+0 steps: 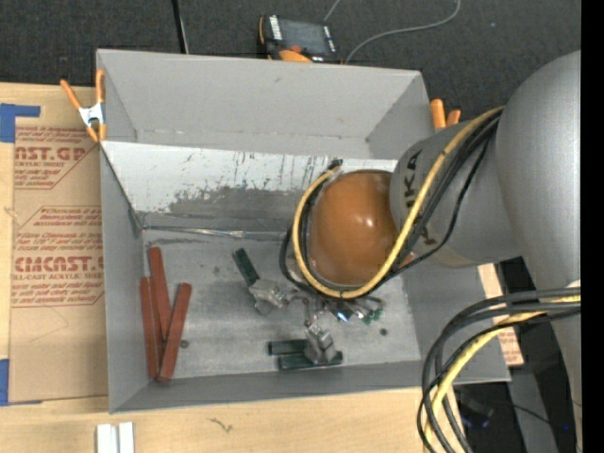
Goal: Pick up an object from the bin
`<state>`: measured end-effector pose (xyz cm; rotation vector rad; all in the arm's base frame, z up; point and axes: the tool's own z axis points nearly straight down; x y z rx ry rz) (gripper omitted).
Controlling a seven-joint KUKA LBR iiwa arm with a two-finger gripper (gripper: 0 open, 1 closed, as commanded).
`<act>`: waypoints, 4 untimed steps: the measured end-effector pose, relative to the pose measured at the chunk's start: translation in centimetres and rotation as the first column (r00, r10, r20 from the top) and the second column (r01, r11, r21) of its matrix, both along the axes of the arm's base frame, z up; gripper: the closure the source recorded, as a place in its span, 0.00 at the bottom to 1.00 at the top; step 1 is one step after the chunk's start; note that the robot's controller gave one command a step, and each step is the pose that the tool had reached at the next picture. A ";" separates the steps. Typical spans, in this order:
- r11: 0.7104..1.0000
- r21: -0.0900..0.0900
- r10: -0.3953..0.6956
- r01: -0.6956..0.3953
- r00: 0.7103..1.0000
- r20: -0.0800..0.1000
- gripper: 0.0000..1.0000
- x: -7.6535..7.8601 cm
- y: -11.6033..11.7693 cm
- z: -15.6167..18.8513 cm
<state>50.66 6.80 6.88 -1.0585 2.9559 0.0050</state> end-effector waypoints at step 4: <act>0.881 -0.003 -0.473 0.473 0.881 0.000 1.00 5.4 6.0 0.1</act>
Offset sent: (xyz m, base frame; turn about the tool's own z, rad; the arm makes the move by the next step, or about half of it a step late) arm -0.0141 0.0107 0.0054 0.6131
